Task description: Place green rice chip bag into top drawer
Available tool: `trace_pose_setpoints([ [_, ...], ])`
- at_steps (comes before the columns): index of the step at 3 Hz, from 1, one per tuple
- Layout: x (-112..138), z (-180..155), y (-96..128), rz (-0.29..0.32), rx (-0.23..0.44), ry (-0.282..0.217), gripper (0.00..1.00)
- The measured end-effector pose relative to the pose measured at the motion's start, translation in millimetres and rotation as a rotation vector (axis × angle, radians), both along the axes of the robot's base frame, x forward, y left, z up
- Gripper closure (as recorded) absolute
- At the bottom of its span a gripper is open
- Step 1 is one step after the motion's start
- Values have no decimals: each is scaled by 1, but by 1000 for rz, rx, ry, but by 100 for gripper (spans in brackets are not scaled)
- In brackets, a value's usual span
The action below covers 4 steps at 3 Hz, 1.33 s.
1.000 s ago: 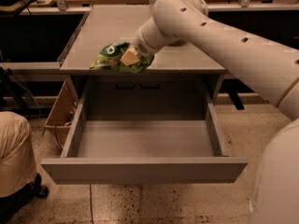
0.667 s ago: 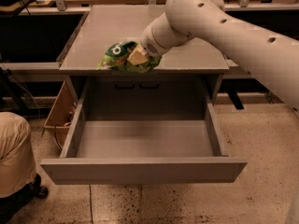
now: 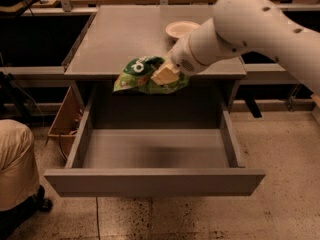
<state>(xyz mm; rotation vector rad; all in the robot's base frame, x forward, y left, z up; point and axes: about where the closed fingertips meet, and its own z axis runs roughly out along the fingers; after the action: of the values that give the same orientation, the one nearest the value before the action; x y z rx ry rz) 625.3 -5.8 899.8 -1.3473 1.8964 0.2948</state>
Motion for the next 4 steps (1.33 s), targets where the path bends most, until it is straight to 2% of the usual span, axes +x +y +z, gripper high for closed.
trace_pose_setpoints([
  [1,-41,-9,-27,-14,3,37,100],
  [3,-36,-14,-24,-11,9,52,100],
  [4,-46,-40,-29,-4,4,76,100],
])
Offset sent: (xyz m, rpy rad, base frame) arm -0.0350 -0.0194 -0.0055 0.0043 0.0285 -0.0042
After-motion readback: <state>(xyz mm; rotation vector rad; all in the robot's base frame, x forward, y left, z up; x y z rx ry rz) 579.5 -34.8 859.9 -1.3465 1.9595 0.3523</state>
